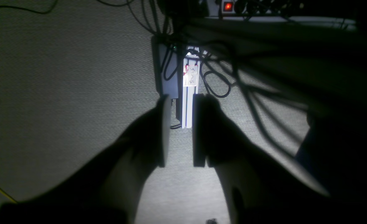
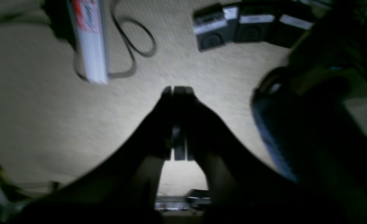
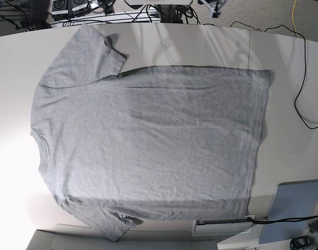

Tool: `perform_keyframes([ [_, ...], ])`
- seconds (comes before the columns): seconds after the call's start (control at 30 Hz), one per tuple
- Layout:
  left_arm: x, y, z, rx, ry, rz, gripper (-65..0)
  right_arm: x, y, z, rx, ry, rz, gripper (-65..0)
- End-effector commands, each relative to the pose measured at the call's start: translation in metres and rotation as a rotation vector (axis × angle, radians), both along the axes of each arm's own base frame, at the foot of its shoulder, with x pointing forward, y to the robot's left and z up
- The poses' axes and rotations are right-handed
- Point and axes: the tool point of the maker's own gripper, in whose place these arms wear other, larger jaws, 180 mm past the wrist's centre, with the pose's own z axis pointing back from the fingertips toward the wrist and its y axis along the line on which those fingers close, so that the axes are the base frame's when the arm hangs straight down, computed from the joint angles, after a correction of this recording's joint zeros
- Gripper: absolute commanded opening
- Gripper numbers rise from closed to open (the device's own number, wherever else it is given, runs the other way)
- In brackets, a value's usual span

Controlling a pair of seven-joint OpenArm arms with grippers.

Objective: Fold the T-shirt properly

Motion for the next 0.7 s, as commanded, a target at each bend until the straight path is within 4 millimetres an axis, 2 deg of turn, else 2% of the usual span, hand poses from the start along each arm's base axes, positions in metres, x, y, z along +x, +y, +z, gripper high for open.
perform_keyframes([
  [0.0, -0.005, 0.004, 0.006, -0.006, -0.017, -0.005, -50.5, -0.009, -0.005, 0.003, -0.004, 0.000, 0.012, -65.0],
  [0.17, -0.011, 0.028, 0.034, 0.022, -0.068, 0.022, -50.5, -0.017, -0.014, 0.023, 0.007, -0.067, 0.045, -65.0],
  [0.3, -0.016, 0.051, 0.059, 0.061, -0.072, -0.008, -50.5, -0.022, -0.020, 0.049, 0.020, -0.110, 0.059, -65.0],
  [0.47, -0.025, 0.079, 0.100, 0.114, -0.071, -0.088, -50.5, -0.017, -0.030, 0.098, 0.046, -0.192, 0.118, -65.0],
  [0.67, -0.021, 0.100, 0.163, 0.183, -0.160, -0.265, -50.5, 0.001, -0.049, 0.175, 0.019, -0.304, 0.150, -65.0],
])
